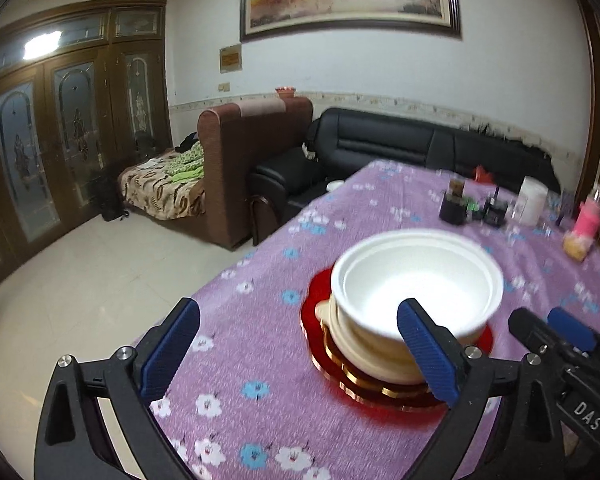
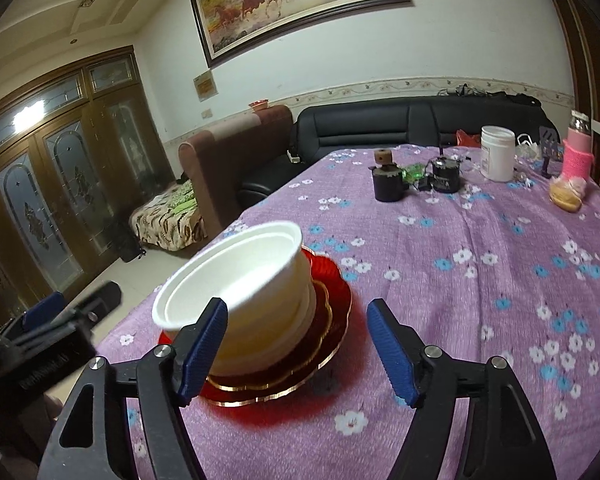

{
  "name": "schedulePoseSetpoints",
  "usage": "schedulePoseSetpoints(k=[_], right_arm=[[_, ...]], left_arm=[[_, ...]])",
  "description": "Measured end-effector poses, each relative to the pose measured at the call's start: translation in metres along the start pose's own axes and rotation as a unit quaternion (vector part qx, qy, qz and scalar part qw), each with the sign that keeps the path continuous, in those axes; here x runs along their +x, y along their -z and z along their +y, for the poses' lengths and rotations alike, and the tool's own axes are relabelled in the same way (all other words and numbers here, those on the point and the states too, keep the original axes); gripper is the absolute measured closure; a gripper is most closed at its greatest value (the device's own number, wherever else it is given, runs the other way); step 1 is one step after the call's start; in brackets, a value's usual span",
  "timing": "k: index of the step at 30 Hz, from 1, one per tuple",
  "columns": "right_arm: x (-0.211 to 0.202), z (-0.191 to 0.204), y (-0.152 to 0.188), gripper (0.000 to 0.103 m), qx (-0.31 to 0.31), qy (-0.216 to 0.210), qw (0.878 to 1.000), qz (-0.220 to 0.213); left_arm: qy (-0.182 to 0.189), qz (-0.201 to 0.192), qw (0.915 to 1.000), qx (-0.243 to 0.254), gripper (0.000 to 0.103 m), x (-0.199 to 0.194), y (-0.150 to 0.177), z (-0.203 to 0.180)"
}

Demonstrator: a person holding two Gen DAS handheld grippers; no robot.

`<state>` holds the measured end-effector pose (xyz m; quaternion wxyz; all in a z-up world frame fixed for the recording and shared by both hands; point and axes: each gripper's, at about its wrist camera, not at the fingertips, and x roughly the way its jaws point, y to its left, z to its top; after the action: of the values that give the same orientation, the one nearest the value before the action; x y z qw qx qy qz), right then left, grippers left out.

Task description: Organize plates and bowls

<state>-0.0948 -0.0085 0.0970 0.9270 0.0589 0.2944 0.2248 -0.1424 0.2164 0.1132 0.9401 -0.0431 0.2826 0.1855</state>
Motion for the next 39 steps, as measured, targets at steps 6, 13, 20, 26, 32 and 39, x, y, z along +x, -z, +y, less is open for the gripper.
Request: schedulePoseSetpoints(k=[6, 13, 20, 26, 32, 39], right_arm=[[0.002, -0.004, 0.017, 0.025, 0.010, 0.003, 1.000, 0.020], [0.000, -0.006, 0.029, 0.025, 0.018, 0.009, 0.999, 0.034], [-0.005, -0.001, 0.036, 0.025, 0.015, 0.009, 0.999, 0.036], [-0.020, -0.004, 0.027, 0.025, 0.021, 0.014, 1.000, 0.007], [-0.023, -0.010, -0.013, 0.022, 0.031, 0.024, 0.999, -0.035], [0.029, -0.011, -0.038, 0.021, 0.037, 0.013, 0.999, 0.006]], left_arm=[[0.002, 0.011, 0.9998, 0.015, 0.004, -0.005, 0.012, -0.009], [0.001, 0.023, 0.9994, 0.025, 0.004, -0.009, 0.020, -0.013], [-0.001, 0.037, 0.9989, 0.028, 0.004, -0.011, 0.028, -0.010], [-0.001, 0.041, 0.9985, 0.035, 0.004, -0.012, 0.031, -0.009], [0.004, 0.047, 0.9985, 0.027, 0.004, -0.011, 0.034, -0.004], [0.002, 0.053, 0.9985, 0.014, 0.004, -0.007, 0.035, 0.012]])
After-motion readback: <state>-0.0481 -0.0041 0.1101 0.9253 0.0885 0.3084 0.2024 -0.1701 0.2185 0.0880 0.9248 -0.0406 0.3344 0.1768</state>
